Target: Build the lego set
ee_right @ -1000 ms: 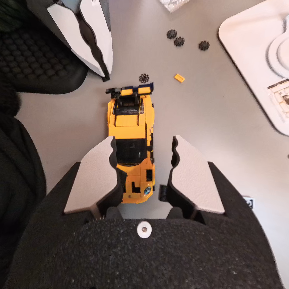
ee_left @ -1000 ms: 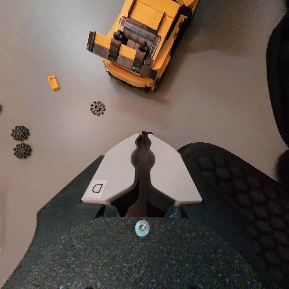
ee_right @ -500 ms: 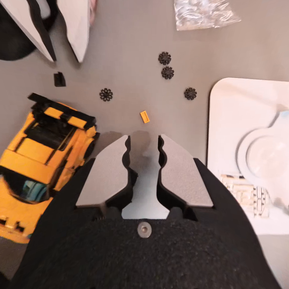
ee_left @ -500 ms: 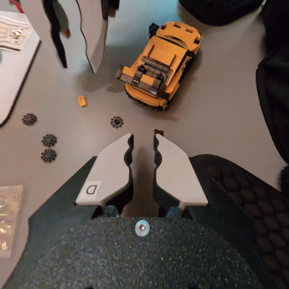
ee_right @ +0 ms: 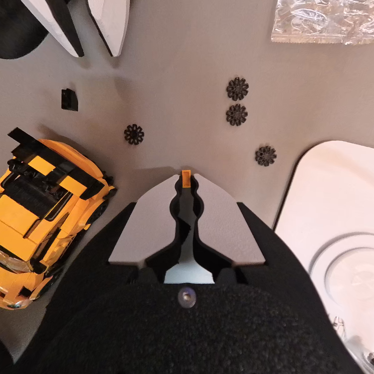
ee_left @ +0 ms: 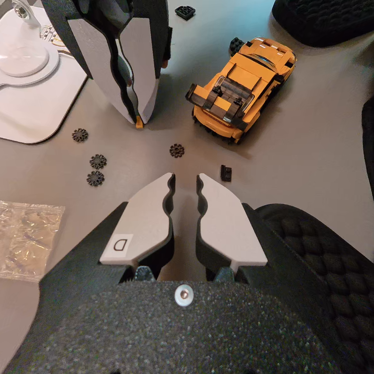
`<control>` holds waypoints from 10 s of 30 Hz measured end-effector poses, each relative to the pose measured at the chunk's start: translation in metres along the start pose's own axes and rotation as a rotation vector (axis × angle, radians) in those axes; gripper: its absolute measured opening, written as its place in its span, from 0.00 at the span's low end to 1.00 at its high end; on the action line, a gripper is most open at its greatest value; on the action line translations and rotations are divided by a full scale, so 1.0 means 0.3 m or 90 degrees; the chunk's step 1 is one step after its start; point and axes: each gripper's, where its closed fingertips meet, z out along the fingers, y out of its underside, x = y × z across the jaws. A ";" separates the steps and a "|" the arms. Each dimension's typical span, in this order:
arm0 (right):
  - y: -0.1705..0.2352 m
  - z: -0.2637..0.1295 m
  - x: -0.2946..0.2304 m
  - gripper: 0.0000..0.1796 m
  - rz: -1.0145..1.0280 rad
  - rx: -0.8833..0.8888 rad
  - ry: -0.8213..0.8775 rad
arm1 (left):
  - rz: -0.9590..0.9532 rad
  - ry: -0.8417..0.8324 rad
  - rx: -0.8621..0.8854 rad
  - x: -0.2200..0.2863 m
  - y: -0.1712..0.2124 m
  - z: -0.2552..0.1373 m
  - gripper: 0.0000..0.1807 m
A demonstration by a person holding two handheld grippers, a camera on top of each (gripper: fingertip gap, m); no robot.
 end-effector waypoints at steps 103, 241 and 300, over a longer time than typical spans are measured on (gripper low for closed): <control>-0.105 -0.201 -0.391 0.09 -0.157 0.305 0.228 | 0.053 -0.479 -0.253 0.184 -0.141 0.118 0.02; -0.081 -0.092 -0.389 0.02 -0.354 -0.057 0.125 | -0.179 0.146 0.023 0.260 -0.145 0.166 0.25; -0.146 -0.216 -0.601 0.14 0.027 0.367 0.334 | 0.088 0.069 0.115 0.415 -0.265 0.063 0.07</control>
